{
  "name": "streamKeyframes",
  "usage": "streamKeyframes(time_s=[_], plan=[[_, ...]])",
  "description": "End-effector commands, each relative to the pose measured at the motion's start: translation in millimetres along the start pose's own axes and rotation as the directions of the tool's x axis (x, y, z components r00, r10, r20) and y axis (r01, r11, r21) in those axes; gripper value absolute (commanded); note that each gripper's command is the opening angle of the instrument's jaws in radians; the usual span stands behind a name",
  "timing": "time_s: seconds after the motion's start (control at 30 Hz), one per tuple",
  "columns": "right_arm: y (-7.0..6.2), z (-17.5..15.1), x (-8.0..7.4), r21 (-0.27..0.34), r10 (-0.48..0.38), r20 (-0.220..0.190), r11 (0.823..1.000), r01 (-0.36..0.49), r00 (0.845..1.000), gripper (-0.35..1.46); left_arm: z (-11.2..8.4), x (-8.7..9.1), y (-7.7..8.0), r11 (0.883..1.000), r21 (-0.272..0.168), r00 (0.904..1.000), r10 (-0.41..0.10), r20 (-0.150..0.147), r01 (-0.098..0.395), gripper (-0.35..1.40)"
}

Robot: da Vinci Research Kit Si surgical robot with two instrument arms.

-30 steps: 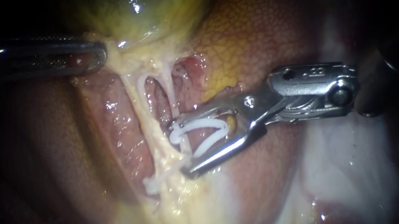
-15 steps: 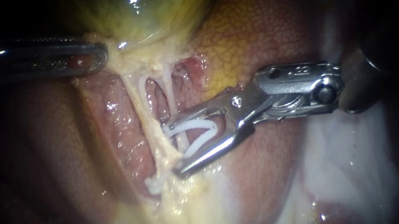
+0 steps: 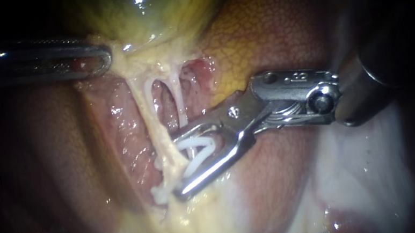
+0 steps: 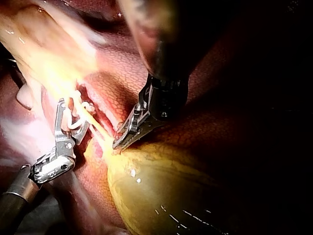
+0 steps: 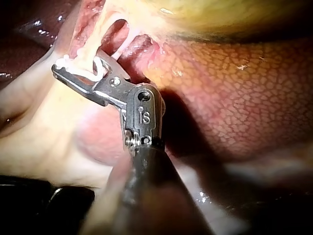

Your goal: Clipping second clip left tube

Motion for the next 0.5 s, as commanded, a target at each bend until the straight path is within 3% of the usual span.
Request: streamKeyframes(time_s=[0.03, 0.23, 0.5], plan=[[-0.1, 0.1, 0.2, 0.009, -0.001, -0.004, 1.0, 0.001, 1.0, 0.45, 0.0, 0.0, 0.0, 1.0, 0.0, 1.0, 0.0, 0.0, 0.0, -0.35], [-0.6, 0.3, 0.9, 0.048, 0.002, -0.04, 0.999, 0.0, 0.999, 0.45, 0.0, 0.0, 0.0, 1.0, 0.0, 1.0, 0.0, 0.0, 0.0, -0.35], [-2.3, 1.2, 1.9, 0.083, 0.012, -0.039, 0.997, -0.008, 0.999, 0.43, 0.0, 0.0, 0.0, 1.0, 0.0, 1.0, 0.0, 0.0, 0.0, -0.35]])
